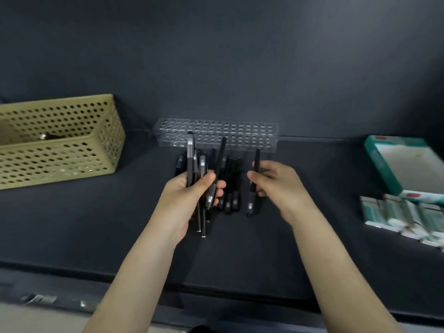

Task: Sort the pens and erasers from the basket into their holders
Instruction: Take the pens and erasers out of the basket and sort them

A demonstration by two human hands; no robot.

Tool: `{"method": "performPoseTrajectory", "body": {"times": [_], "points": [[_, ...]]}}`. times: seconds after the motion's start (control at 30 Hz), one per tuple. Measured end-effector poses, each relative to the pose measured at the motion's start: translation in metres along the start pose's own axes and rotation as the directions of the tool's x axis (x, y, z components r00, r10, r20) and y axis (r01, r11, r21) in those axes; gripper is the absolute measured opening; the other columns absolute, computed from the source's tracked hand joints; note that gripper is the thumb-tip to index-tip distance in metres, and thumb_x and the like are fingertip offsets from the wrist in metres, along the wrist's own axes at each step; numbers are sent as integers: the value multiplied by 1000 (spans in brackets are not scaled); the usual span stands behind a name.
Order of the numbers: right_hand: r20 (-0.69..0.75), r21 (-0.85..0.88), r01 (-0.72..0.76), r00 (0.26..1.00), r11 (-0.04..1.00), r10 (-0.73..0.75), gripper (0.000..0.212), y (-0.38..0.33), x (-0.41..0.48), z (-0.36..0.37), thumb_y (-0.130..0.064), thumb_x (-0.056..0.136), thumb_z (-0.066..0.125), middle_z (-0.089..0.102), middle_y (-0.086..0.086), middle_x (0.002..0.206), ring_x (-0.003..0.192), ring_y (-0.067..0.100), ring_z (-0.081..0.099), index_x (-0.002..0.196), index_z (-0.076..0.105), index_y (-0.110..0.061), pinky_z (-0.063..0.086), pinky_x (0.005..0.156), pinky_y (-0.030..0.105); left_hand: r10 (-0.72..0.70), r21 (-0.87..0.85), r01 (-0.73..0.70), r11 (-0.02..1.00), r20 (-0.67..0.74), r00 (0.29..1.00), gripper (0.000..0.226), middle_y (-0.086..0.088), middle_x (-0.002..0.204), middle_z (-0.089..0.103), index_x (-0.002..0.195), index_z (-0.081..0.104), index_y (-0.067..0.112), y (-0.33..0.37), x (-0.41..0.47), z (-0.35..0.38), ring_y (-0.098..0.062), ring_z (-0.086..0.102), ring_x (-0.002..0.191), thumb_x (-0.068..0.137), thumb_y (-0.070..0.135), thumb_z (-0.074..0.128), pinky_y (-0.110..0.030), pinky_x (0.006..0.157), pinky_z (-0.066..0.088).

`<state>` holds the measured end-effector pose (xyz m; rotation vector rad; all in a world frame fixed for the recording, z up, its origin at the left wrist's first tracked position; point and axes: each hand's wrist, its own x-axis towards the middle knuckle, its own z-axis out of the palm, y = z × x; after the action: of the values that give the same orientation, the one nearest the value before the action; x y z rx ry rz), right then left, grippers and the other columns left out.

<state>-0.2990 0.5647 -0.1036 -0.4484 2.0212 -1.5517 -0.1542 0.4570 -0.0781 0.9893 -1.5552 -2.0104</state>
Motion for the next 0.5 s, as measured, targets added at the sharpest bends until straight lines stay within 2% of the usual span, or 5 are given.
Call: {"method": "performPoseTrajectory", "body": {"times": [0.07, 0.2, 0.3, 0.4, 0.5], "points": [[6, -130, 35, 999, 991, -34, 52, 0, 7, 19, -24, 83, 75, 69, 3, 97, 69, 12, 67, 131, 56, -16, 56, 68, 26, 11, 1, -11, 1000, 4, 1000, 13, -8, 86, 75, 100, 65, 8, 6, 4, -14, -18, 72, 80, 93, 18, 61, -28, 66, 56], [-32, -310, 103, 992, 945, -118, 59, -2, 13, 38, -28, 81, 77, 64, -1, 93, 72, 15, 67, 134, 54, -18, 58, 78, 32, 0, 12, -1, 1000, 52, 999, 14, -9, 87, 75, 101, 65, 6, 15, 12, -27, -20, 73, 82, 93, 17, 60, -30, 68, 57], [-61, -310, 115, 988, 944, -140, 58, -1, 13, 39, -29, 79, 79, 60, -1, 90, 69, 15, 65, 131, 56, -19, 59, 77, 39, -45, 39, 41, 998, 90, 995, 17, -7, 88, 76, 102, 65, 6, 15, 17, -32, -20, 73, 83, 94, 20, 60, -31, 71, 58], [-101, -288, 100, 986, 952, -134, 54, 2, 9, 34, -27, 80, 78, 59, 0, 85, 58, 14, 64, 129, 56, -20, 59, 70, 38, -78, 38, 75, 996, 104, 991, 17, -8, 85, 75, 101, 64, 5, 15, 22, -32, -19, 72, 76, 95, 19, 59, -27, 63, 57], [-149, -319, 92, 978, 943, -146, 48, 1, 7, 29, -32, 82, 75, 60, -1, 86, 60, 13, 63, 126, 59, -21, 58, 68, 30, -94, 72, 86, 994, 128, 987, 16, -10, 84, 75, 101, 64, 3, 16, 27, -31, -17, 69, 70, 95, 17, 58, -27, 59, 55]]}}
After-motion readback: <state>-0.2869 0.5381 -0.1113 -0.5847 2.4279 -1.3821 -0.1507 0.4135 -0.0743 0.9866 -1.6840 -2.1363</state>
